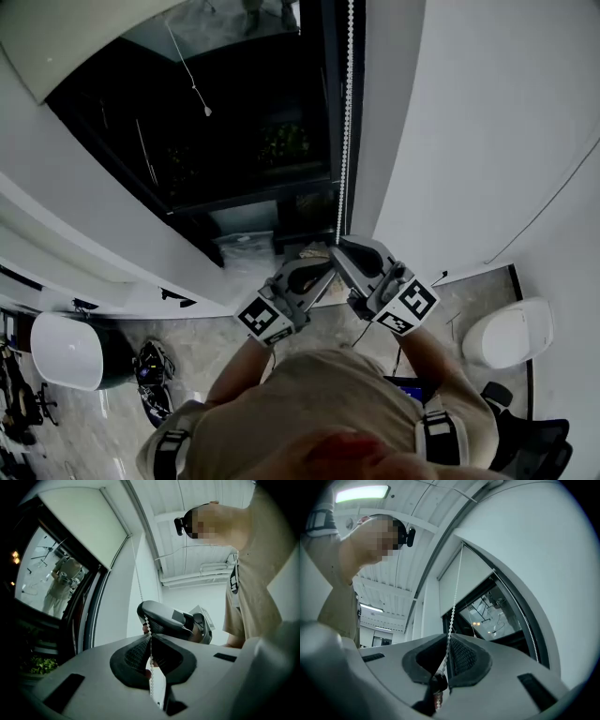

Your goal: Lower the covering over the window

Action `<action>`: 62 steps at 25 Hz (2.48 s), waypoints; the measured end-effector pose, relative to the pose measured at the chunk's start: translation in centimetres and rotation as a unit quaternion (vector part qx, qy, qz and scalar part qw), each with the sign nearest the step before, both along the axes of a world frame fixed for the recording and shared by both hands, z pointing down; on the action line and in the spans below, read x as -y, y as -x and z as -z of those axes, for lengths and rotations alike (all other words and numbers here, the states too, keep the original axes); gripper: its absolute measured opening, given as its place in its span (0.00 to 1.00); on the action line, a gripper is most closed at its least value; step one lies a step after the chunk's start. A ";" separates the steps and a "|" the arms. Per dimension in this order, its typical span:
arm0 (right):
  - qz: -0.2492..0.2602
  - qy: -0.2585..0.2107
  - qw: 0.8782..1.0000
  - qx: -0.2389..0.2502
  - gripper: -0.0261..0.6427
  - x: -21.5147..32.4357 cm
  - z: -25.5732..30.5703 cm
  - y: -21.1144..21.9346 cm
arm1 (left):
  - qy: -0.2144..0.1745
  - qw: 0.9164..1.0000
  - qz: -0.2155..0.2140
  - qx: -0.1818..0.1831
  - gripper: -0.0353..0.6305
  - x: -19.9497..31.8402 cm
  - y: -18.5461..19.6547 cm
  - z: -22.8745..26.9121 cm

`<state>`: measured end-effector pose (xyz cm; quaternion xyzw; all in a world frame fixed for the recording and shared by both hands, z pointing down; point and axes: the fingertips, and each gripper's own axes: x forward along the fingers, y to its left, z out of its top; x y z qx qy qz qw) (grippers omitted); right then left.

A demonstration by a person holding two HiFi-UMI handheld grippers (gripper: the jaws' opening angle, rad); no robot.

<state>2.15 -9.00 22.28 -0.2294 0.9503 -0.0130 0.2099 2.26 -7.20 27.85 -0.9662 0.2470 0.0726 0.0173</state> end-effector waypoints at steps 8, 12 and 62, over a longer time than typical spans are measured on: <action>0.030 0.005 0.999 -0.020 0.06 1.2 -0.5 -2.1 | 0.006 0.999 0.037 -0.005 0.09 1.1 -2.5 -0.5; 0.032 0.005 0.998 -0.058 0.06 2.6 -2.8 -3.0 | 0.015 0.998 0.056 -0.033 0.09 1.3 -2.3 -1.6; 0.096 0.048 0.994 -0.011 0.17 3.6 -3.7 -9.3 | 0.012 0.996 0.062 0.065 0.08 4.7 -6.6 -1.0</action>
